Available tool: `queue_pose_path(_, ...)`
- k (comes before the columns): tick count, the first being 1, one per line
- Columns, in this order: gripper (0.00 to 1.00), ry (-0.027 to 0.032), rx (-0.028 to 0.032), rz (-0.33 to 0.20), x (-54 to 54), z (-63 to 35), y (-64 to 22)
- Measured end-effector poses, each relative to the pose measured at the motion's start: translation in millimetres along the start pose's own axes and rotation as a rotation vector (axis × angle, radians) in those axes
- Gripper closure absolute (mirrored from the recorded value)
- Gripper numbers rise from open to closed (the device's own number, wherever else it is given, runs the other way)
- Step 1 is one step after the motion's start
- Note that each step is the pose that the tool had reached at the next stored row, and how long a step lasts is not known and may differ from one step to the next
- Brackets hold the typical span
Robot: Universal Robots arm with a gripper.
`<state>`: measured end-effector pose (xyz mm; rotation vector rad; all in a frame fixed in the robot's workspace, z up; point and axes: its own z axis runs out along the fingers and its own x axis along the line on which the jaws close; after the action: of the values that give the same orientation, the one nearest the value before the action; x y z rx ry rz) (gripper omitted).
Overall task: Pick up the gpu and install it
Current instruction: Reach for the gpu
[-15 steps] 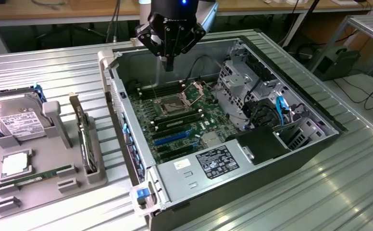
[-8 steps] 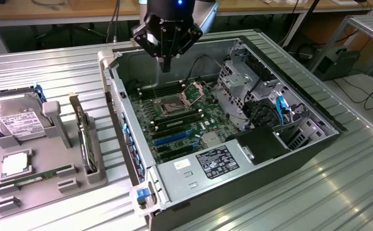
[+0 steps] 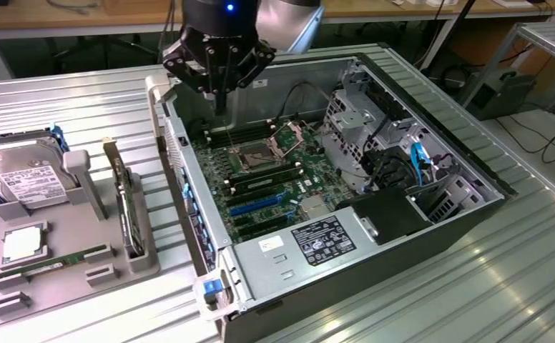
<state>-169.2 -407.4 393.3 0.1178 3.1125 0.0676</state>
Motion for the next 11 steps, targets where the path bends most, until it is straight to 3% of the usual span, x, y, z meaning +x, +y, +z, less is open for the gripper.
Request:
queue_pose_path(4, 0.89, 0.0, 0.0, 0.0, 19.5, -0.4, -4.0)
queue_pose_path(5, 0.89, -0.0001, -0.0001, 0.0, 32.2, -0.3, -6.5)
queue_pose_path(11, 0.89, -0.0001, 0.001, 0.0, 59.6, 2.7, -11.0)
